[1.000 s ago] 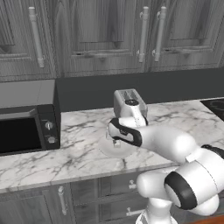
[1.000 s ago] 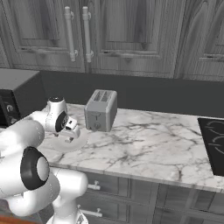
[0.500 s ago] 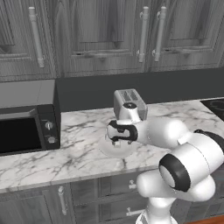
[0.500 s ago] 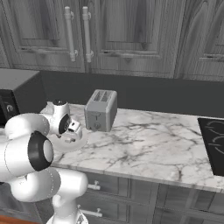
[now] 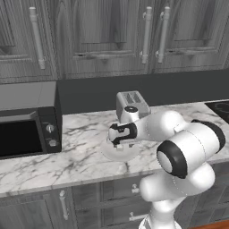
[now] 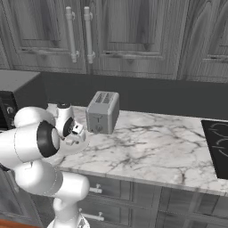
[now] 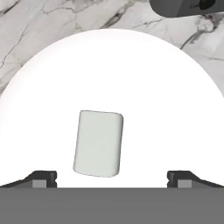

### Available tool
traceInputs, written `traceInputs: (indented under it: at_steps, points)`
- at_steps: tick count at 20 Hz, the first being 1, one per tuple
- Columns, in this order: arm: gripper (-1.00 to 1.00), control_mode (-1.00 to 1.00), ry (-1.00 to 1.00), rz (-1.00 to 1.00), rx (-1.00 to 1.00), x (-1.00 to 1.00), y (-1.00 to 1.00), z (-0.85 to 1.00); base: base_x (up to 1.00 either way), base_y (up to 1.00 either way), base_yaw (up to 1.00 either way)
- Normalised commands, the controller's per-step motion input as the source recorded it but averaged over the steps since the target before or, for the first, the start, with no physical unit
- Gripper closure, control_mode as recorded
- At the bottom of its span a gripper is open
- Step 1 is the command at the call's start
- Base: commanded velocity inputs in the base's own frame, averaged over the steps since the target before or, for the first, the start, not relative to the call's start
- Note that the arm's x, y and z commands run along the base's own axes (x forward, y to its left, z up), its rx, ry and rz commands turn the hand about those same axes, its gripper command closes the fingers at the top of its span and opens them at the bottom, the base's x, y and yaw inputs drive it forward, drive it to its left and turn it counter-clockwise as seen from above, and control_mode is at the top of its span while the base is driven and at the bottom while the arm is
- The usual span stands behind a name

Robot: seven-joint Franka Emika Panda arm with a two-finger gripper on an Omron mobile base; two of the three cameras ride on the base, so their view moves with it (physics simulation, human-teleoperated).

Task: Pick up the marshmallow and place it in the cup of hot chocolate on the dining counter.

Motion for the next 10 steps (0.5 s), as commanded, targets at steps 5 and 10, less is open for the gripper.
traceInputs:
  at_steps: [5, 10]
  points:
    - [-1.0, -1.0, 0.0, 0.0, 0.0, 0.13, 0.0, -0.12, 0.0, 0.0, 0.0]
    - [-1.0, -1.0, 0.0, 0.0, 0.0, 0.1, 0.02, -0.17, 0.0, 0.0, 0.0]
